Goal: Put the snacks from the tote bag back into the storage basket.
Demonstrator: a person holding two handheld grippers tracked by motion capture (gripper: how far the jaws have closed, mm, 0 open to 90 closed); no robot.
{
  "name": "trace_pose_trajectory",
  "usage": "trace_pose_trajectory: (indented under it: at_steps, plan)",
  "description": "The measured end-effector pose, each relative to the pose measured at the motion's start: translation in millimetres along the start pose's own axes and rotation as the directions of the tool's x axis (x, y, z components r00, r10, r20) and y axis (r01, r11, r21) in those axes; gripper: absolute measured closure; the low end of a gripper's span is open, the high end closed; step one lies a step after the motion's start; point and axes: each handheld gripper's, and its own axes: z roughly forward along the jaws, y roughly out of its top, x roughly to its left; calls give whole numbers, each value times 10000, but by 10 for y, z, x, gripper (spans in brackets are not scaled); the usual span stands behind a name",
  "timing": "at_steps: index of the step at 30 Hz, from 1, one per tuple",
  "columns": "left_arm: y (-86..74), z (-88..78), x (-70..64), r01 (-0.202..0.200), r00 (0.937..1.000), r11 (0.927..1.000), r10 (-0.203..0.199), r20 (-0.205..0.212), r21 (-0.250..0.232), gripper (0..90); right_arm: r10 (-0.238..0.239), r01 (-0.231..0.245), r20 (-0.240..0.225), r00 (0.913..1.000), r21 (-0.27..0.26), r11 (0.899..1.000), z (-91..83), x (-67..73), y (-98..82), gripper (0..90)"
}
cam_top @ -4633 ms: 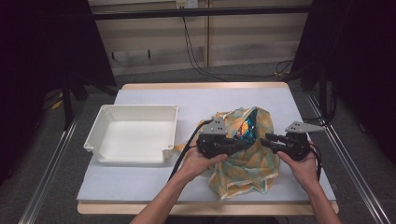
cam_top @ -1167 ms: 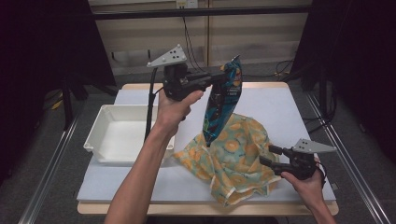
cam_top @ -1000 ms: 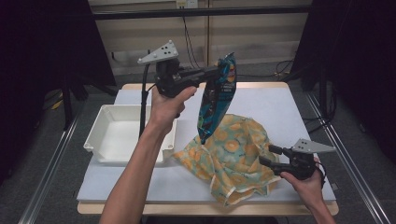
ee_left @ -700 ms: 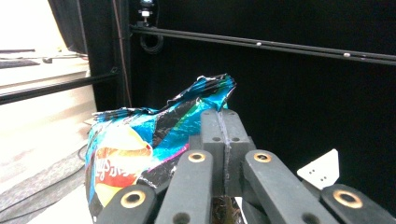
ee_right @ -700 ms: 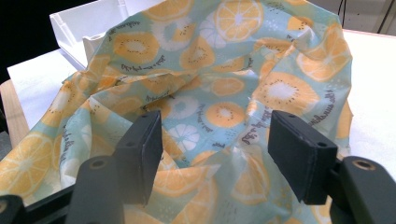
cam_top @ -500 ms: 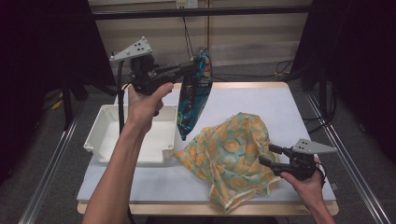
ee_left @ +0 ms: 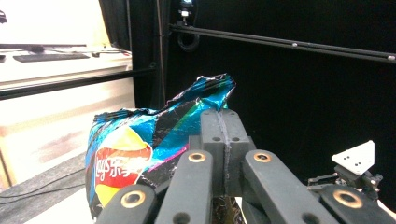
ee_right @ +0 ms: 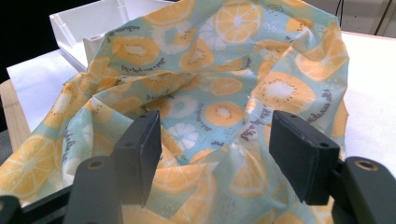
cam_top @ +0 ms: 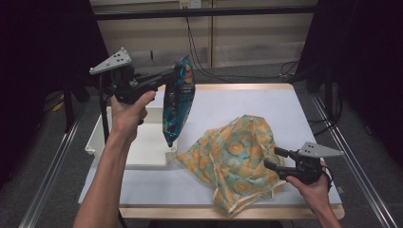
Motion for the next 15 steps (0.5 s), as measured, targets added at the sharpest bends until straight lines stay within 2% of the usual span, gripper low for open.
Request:
trace_pose_trajectory:
  at_steps: [8, 15]
  plan:
    - [-111, -257, 162, 127, 9977, 9999, -122, -670, 79, 900, -25, 25, -32, 10000, 27, 10000, 0, 3, -4, 342]
    - [-266, -453, 321, 457, 9905, 9989, -439, -1300, 106, 900, 13, -13, 21, 10000, 44, 10000, 20, 3, -11, 338]
